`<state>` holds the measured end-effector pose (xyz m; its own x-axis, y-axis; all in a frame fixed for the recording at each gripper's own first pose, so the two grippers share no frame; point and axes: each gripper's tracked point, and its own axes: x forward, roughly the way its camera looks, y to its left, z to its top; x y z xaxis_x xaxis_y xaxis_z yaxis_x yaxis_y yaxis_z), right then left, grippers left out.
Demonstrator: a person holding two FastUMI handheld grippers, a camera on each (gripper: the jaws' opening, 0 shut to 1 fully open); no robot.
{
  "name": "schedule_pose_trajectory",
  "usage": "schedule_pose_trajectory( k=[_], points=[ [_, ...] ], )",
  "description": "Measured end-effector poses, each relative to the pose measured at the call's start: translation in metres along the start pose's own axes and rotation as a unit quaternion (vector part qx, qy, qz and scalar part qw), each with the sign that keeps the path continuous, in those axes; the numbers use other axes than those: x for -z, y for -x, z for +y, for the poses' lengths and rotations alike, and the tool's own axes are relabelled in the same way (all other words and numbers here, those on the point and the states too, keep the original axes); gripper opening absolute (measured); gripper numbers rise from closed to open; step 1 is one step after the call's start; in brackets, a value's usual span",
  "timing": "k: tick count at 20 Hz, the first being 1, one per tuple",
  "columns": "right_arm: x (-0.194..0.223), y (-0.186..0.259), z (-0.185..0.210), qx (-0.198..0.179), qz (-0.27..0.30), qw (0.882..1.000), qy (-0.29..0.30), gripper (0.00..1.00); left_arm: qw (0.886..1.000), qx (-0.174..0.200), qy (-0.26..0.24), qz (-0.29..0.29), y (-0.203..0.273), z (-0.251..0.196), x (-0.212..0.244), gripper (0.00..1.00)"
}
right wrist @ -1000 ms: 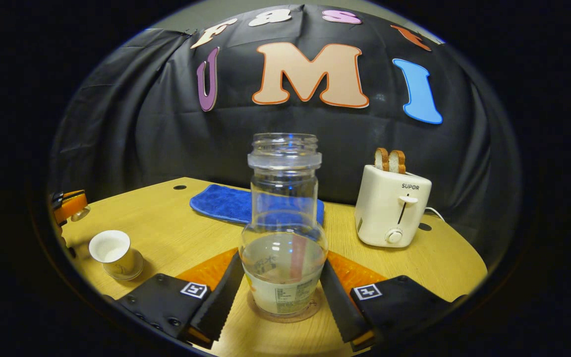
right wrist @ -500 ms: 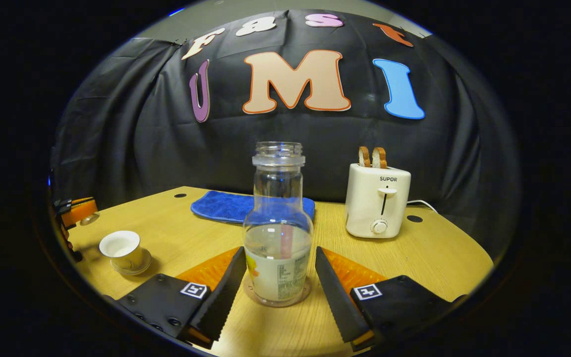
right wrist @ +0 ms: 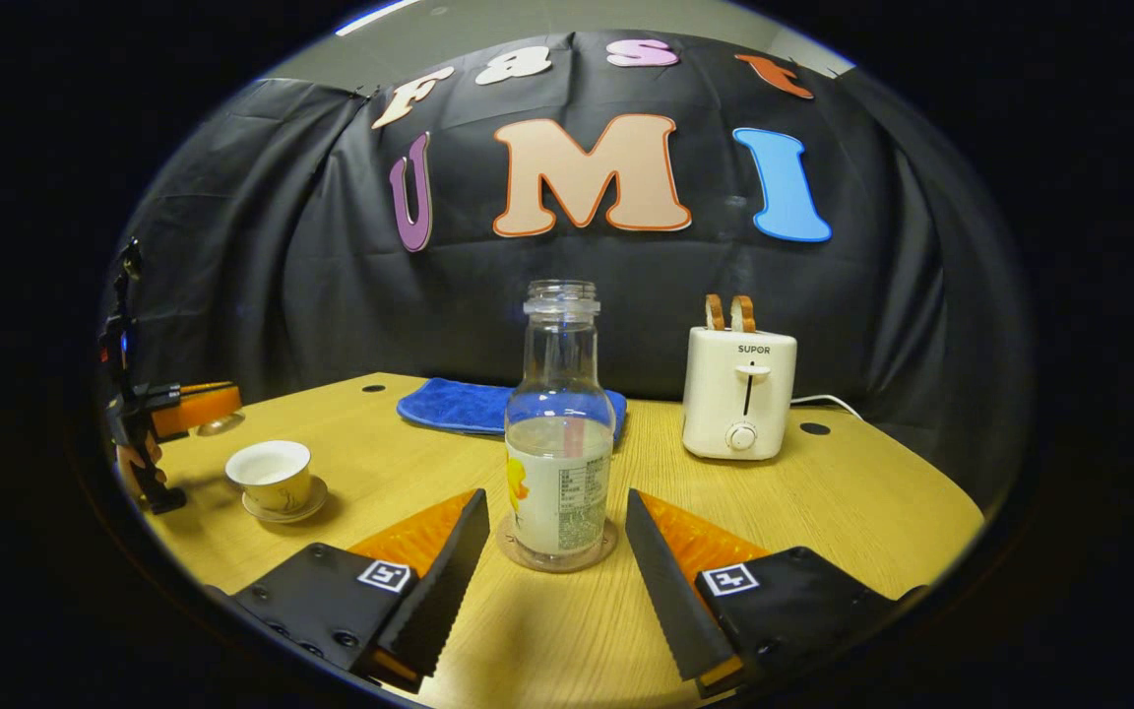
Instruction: Open the teacup lid with one hand, grasp the water bottle and pour water into the teacup with the other hand; after pouring, place the water bottle on the coaster and then close the teacup lid.
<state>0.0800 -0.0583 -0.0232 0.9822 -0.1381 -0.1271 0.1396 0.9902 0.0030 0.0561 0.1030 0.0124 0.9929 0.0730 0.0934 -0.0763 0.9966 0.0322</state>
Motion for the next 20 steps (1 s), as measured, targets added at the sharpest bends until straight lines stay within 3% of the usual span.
schedule_pose_trajectory(
  k=[14,20],
  points=[
    [-0.018,0.039,-0.016,0.015,-0.079,0.997,-0.007,0.9,0.995,0.099,0.0,0.001,-0.029,-0.078,-0.002,0.29],
    [-0.017,0.046,-0.016,0.01,-0.081,0.997,-0.008,0.9,0.988,0.156,0.0,0.001,-0.021,-0.106,-0.001,0.28]
  ],
)
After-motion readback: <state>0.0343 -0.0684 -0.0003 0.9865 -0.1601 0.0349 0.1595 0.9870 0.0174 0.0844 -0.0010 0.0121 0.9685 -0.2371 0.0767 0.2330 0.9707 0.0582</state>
